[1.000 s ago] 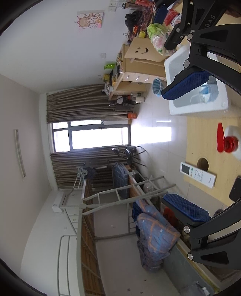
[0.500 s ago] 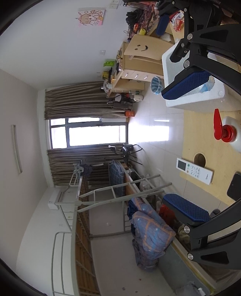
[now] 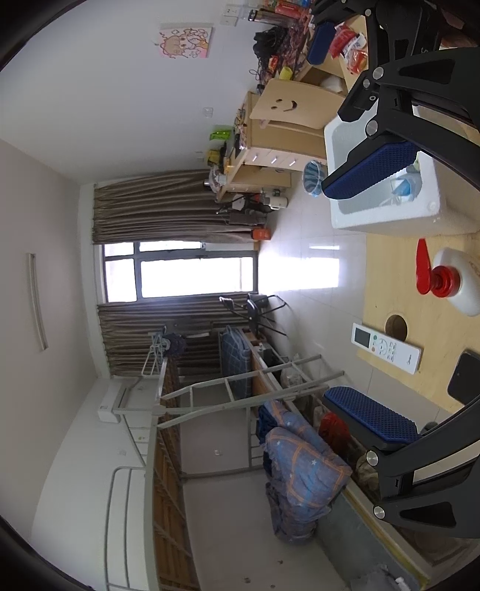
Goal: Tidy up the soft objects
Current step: 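Lower the wipes packet into the foam box and open the right tool, then move both open tools back from the foam box toward the table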
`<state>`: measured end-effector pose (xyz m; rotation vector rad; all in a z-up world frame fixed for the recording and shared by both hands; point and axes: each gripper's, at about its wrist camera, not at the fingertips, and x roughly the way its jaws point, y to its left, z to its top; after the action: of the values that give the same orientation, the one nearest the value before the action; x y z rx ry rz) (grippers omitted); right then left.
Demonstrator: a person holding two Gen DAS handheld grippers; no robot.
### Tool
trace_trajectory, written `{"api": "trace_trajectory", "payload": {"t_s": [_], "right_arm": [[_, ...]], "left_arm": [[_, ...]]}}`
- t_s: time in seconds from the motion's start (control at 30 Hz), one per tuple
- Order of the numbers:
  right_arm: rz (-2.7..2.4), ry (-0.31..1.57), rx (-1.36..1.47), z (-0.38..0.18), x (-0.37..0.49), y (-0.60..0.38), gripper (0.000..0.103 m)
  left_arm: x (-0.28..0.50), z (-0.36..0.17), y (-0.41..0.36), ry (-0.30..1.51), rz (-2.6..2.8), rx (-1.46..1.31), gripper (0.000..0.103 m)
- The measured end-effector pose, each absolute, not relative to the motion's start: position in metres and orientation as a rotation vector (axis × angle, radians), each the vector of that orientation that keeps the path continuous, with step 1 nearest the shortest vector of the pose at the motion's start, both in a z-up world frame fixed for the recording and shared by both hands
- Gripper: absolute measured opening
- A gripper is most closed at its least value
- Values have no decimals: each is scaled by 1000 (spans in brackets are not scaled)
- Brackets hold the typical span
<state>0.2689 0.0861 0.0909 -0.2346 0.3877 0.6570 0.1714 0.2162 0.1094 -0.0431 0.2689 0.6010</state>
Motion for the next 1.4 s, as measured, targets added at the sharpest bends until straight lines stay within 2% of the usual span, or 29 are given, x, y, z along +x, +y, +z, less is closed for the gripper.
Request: {"api": "trace_trajectory", "payload": {"t_s": [0.27, 0.37, 1.4], "right_arm": [[645, 335, -215, 112, 243, 59, 98], [640, 310, -208, 120, 232, 47, 103], [584, 145, -163, 155, 116, -42, 103]], "left_arm": [[150, 123, 193, 243, 568, -35, 102], [140, 129, 183, 230, 552, -33, 102], [29, 160, 85, 106, 453, 29, 102]]}}
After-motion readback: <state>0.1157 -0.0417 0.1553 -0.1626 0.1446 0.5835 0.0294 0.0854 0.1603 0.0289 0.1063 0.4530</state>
